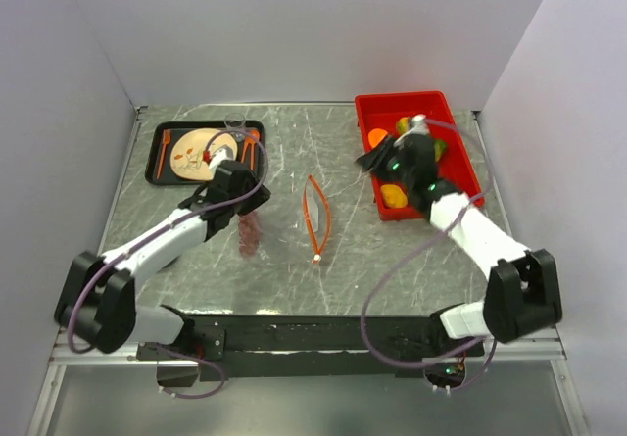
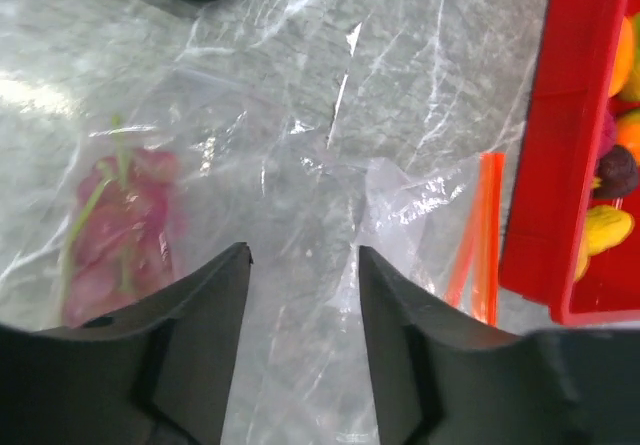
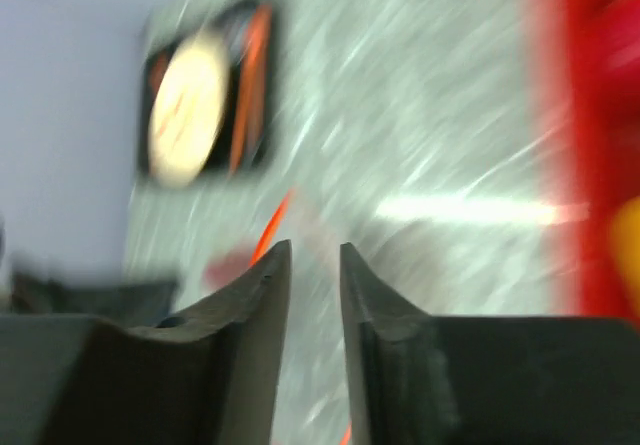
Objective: Open the zip-top bag and remove the fake food
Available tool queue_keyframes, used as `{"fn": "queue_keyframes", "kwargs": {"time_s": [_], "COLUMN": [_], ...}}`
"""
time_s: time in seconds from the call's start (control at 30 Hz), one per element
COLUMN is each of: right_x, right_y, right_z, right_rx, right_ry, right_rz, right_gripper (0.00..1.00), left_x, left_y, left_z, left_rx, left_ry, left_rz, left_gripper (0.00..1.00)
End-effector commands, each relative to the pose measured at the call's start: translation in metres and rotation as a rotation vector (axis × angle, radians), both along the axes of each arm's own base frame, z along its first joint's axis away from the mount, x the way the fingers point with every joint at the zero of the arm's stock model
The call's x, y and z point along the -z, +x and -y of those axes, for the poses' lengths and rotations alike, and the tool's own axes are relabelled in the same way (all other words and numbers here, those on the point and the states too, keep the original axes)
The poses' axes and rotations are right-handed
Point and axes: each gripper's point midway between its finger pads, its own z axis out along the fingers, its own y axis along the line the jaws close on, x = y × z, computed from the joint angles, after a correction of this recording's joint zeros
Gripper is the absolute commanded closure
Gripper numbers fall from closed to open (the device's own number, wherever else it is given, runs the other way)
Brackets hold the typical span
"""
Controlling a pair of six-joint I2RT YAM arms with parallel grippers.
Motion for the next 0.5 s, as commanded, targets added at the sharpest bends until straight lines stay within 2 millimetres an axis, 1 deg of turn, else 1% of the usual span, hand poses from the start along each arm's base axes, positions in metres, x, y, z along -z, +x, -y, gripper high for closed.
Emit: {"fn": "queue_keyframes", "kwargs": {"time_s": [0.0, 0.03, 0.07, 0.1, 0.13, 0.17, 0.2, 0.23, 0.3, 0.33, 0.37, 0.4, 0.43, 0.47], "right_x": [0.027, 0.035, 0.039, 0.041, 0.055, 0.058, 0.059, 0.069, 0.073, 0.083, 0.085, 0.088, 0.095, 0.099], "right_y": [-0.047, -0.058, -0.064, -0.068, -0.070, -0.075, -0.075, -0.080, -0.082, -0.082, -0.082, -0.082, -0.082, -0.081], "right_z": [-0.062, -0.080, -0.091, -0.100, -0.108, -0.117, -0.124, -0.132, -0.142, -0.145, -0.147, -0.149, -0.149, -0.147], "right_rx": [-0.182, -0.232, -0.264, -0.291, -0.309, -0.339, -0.358, -0.388, -0.415, -0.419, -0.423, -0.425, -0.420, -0.414], "right_ry": [0.060, 0.064, 0.069, 0.075, 0.069, 0.074, 0.092, 0.108, 0.119, 0.111, 0.105, 0.104, 0.096, 0.092], "right_rz": [-0.034, -0.053, -0.057, -0.061, -0.097, -0.108, -0.101, -0.136, -0.147, -0.167, -0.171, -0.176, -0.192, -0.198], "right_gripper": [0.72, 0.73, 0.74, 0.74, 0.75, 0.77, 0.78, 0.78, 0.78, 0.78, 0.78, 0.78, 0.78, 0.78], "left_x": [-0.009, -0.006, -0.005, -0.003, 0.007, 0.005, 0.011, 0.019, 0.024, 0.027, 0.033, 0.035, 0.035, 0.038], "left_y": [-0.024, -0.029, -0.036, -0.039, -0.046, -0.047, -0.052, -0.055, -0.054, -0.051, -0.050, -0.048, -0.042, -0.039], "left_z": [-0.012, -0.019, -0.030, -0.036, -0.045, -0.056, -0.061, -0.069, -0.076, -0.080, -0.082, -0.081, -0.082, -0.080], "left_rx": [0.035, 0.016, -0.020, -0.054, -0.080, -0.135, -0.172, -0.195, -0.230, -0.236, -0.238, -0.230, -0.232, -0.220], "left_ry": [0.040, 0.061, 0.087, 0.086, 0.102, 0.116, 0.112, 0.118, 0.110, 0.108, 0.119, 0.120, 0.116, 0.120], "left_rz": [-0.007, -0.016, -0.026, -0.029, -0.049, -0.034, -0.055, -0.068, -0.076, -0.084, -0.101, -0.106, -0.101, -0.110], "left_gripper": [0.42, 0.42, 0.41, 0.41, 0.43, 0.44, 0.45, 0.45, 0.44, 0.44, 0.44, 0.43, 0.43, 0.43]}}
